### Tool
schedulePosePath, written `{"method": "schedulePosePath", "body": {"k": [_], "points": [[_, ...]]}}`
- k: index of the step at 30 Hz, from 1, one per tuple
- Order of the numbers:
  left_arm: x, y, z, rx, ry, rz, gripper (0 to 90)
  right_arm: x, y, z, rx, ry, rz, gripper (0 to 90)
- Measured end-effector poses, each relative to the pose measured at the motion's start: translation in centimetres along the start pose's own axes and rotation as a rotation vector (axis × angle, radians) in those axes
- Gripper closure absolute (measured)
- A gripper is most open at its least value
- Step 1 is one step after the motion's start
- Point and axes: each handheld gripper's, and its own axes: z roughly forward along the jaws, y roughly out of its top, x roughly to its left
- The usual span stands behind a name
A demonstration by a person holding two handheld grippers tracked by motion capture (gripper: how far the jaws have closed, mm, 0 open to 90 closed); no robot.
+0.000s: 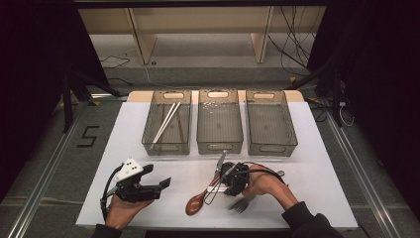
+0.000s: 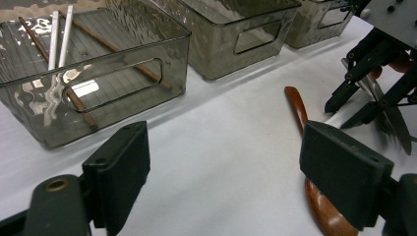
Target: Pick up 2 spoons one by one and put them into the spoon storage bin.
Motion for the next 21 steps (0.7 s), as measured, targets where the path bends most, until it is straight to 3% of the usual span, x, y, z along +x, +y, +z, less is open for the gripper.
{"method": "schedulePosePath", "body": {"k": [21], "points": [[0.03, 0.0, 0.03, 0.001, 0.007, 0.003, 19.0, -0.03, 0.65, -0.02, -0.001, 0.021, -0.01, 77.5]]}}
